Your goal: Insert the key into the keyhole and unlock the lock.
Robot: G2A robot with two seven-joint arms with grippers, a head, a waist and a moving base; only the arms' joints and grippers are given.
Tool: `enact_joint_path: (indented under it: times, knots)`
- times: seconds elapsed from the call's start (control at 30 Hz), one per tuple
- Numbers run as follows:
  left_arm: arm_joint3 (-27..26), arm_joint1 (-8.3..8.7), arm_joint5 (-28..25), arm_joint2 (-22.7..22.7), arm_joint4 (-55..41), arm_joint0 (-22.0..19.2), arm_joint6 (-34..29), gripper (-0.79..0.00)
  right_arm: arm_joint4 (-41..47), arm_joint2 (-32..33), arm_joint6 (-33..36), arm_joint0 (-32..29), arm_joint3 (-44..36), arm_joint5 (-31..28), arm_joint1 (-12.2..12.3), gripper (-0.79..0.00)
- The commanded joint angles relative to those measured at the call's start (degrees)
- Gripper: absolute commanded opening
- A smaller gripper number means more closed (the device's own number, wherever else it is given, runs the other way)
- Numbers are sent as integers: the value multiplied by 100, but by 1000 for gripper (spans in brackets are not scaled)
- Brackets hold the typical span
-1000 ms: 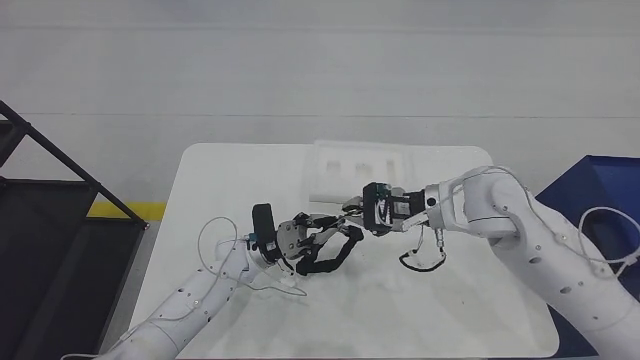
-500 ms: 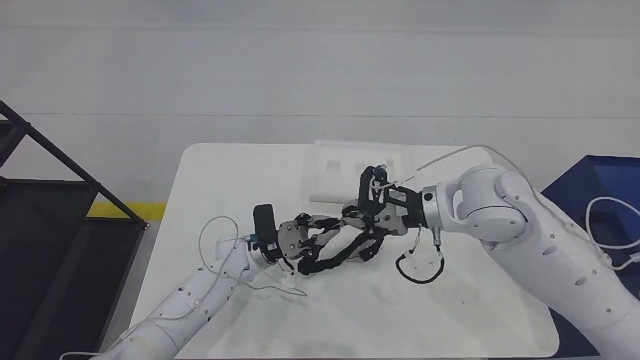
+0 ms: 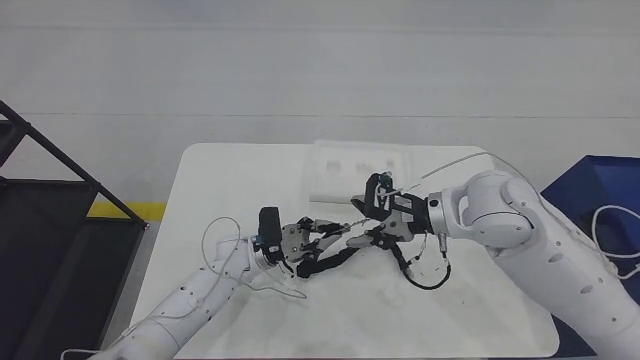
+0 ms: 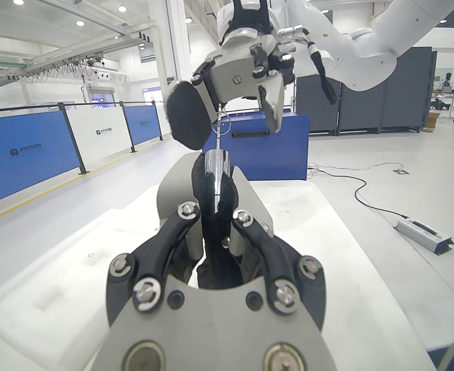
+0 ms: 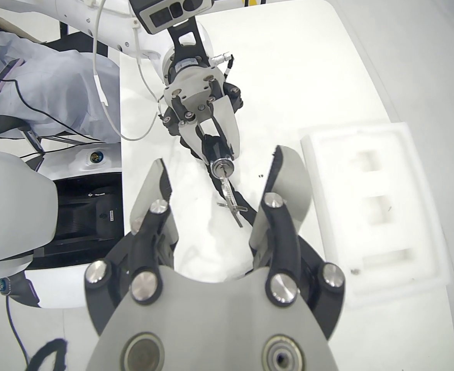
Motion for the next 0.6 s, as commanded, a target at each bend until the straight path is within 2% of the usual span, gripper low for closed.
enact_joint_path:
  times: [0.0,0.37,0.4,0.43,0.47,0.5,0.53,0.57]
  knots:
    - [38,-5,-18,28,17,-8,-18,-785,-35,115,0,-83,-49,-11,36,0]
    - [352,-51,-411,126,29,-178,-428,-785,-255,392,-181,-433,-200,-125,118,0]
    - [370,-54,-487,129,14,-201,-487,-727,-286,387,-237,-448,-193,-149,113,0]
    - [392,-54,-564,130,6,-223,-564,-548,-323,377,-290,-463,-176,-174,107,0]
    - [396,-53,-626,125,4,-248,-631,-425,-360,365,-346,-475,-152,-191,100,0]
    - [408,-49,-690,117,-5,-263,-701,-74,-407,345,-389,-490,-134,-202,92,0]
    - [408,-44,-745,101,-28,-275,-764,0,-452,328,-437,-499,-120,-214,84,0]
    - [397,-39,-783,79,-56,-287,-812,0,-484,313,-506,-512,-88,-229,75,0]
